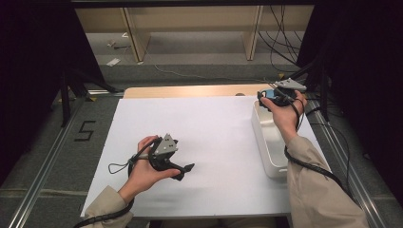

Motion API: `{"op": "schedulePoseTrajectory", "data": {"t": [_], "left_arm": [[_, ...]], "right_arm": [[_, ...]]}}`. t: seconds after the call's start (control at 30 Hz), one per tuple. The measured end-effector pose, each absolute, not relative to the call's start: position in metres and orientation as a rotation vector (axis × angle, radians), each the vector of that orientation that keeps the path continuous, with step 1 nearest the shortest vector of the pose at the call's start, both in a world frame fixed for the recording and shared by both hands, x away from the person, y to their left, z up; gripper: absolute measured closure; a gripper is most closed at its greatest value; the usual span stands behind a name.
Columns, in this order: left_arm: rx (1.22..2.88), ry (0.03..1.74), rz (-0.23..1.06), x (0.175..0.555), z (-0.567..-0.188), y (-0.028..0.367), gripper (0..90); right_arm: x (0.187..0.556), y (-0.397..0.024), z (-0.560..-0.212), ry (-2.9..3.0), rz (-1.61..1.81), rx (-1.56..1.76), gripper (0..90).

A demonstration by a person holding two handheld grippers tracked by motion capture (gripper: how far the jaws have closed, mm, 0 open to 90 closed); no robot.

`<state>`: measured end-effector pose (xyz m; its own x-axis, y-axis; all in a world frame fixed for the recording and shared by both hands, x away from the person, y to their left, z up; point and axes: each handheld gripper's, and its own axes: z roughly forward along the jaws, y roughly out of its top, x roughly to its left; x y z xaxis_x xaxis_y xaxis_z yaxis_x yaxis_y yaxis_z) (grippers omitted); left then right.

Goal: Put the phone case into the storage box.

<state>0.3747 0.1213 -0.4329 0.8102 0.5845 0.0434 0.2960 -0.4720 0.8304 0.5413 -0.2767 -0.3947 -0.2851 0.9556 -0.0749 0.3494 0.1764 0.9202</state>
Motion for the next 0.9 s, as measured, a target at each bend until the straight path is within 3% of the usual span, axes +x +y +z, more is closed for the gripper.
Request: {"op": "schedulePoseTrajectory", "data": {"t": [0.9], "left_arm": [[2.092,0.647,0.403,0.375,-0.433,0.121,0.0]], "right_arm": [[0.545,-0.272,-0.406,1.765,1.068,1.237,18.2]]}}
